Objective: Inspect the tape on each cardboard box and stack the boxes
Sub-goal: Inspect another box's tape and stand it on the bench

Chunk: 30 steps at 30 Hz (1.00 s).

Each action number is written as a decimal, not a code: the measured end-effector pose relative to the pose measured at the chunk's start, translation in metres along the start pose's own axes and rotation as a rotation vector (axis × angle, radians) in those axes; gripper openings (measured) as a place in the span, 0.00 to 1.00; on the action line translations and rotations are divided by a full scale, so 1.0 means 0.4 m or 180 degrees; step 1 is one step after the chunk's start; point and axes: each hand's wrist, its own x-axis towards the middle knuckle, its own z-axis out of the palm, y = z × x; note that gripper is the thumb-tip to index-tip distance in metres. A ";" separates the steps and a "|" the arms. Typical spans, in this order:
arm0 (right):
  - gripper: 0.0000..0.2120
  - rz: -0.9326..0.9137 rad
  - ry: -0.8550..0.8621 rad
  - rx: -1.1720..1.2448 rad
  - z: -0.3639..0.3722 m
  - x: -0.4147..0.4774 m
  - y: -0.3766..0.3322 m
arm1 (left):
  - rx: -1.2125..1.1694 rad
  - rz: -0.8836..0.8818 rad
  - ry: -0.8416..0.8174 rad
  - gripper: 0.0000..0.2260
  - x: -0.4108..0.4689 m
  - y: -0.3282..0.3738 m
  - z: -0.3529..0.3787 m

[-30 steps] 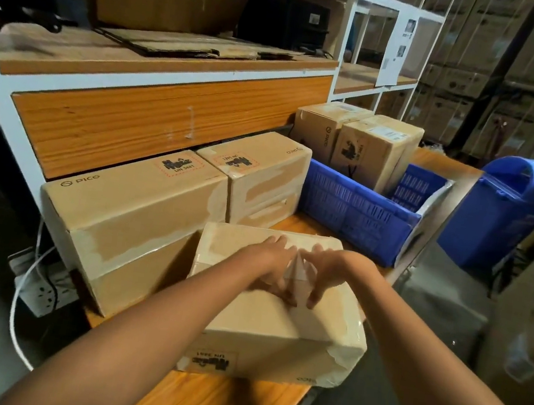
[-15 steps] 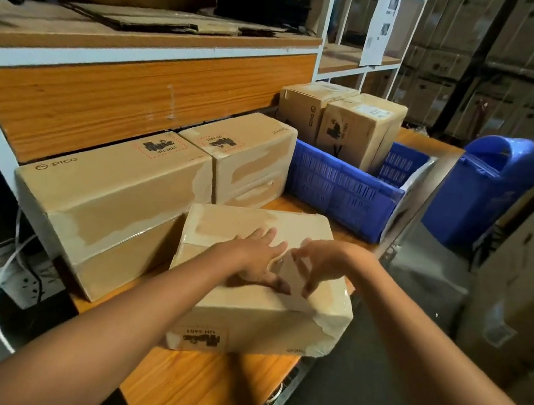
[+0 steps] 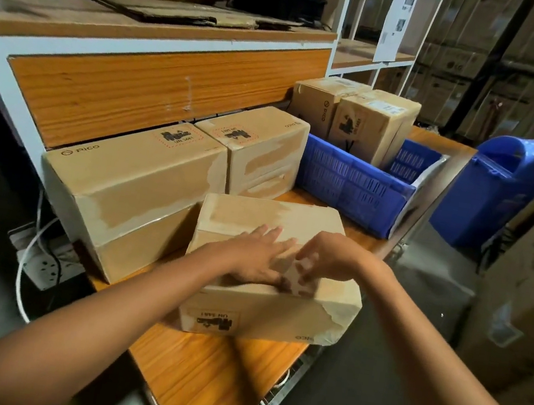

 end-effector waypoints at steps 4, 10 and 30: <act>0.10 -0.0034 0.0193 -0.0053 0.037 0.021 -0.034 | 0.0051 -0.0593 -0.0287 0.49 -0.041 -0.122 -0.039; 0.21 -0.0032 0.0061 0.0079 0.003 0.030 -0.007 | -0.0348 -0.0499 0.0068 0.44 -0.075 -0.168 -0.030; 0.29 0.1066 0.2572 0.3386 0.090 0.103 0.120 | -0.4626 -0.1258 0.2078 0.17 -0.051 -0.177 -0.010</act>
